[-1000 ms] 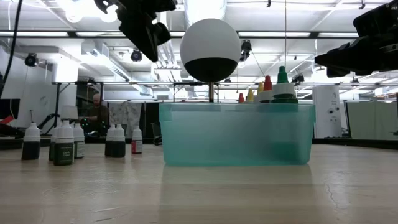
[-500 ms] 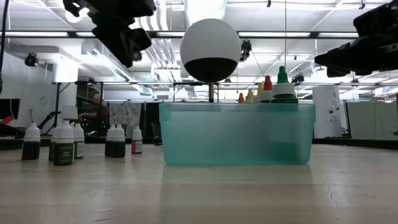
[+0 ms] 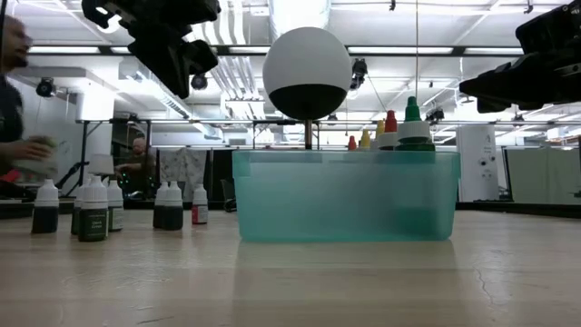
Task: Pick & Place food coloring
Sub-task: Put the small red food coloring bottle into the green bin
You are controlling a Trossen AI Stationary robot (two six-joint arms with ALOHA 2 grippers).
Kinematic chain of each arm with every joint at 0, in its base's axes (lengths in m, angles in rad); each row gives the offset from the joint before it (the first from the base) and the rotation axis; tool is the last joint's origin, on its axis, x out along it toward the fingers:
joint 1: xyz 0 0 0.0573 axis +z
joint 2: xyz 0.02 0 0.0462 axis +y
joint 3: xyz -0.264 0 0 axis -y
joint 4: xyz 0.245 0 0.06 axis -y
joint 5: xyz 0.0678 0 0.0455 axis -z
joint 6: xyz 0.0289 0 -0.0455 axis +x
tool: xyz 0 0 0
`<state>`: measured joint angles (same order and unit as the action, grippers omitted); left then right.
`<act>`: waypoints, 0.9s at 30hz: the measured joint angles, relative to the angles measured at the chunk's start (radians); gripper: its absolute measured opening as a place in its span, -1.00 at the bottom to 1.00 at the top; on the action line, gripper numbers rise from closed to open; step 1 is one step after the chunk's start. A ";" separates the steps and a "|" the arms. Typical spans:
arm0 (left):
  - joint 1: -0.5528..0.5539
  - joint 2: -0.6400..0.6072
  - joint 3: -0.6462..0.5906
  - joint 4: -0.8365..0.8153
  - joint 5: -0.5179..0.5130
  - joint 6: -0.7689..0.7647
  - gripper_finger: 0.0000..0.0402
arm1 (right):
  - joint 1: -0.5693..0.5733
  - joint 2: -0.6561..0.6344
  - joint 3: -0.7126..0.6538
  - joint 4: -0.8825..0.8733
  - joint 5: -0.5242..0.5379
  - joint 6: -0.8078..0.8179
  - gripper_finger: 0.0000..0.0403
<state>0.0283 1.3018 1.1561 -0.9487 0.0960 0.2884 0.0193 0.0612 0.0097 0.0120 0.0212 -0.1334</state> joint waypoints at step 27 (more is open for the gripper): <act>-0.009 0.180 0.004 0.074 0.001 0.213 -1.00 | 0.000 0.002 0.000 0.000 0.000 0.001 -0.96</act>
<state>0.0193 1.4815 1.1596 -0.8742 0.0971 0.5011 0.0189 0.0628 0.0097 0.0121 0.0212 -0.1322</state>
